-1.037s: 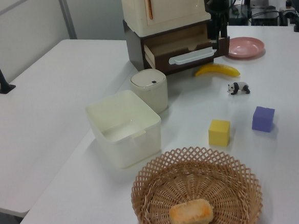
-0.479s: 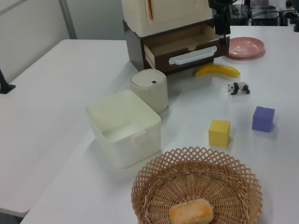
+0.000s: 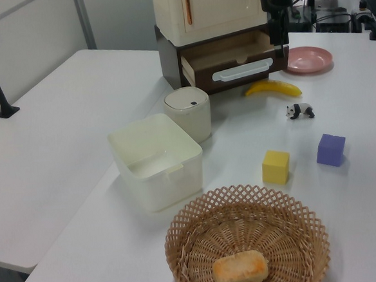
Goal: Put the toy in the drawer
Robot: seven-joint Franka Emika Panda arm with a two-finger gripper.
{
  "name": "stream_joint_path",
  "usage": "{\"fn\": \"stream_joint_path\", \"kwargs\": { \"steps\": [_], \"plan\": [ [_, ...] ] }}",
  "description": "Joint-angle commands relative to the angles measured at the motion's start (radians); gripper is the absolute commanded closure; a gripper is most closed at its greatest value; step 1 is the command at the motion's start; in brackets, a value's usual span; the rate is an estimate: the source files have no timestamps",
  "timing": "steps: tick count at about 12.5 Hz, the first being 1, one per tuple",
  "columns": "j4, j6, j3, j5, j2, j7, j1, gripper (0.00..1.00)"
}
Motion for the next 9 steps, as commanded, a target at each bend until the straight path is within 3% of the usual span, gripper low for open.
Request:
{"fn": "stream_joint_path", "kwargs": {
  "steps": [1,9],
  "plan": [
    [0.005,0.057,-0.001,0.021,0.027,0.004,0.008,0.00],
    [-0.002,0.016,0.004,0.019,0.026,-0.026,0.004,0.00]
  ]
}}
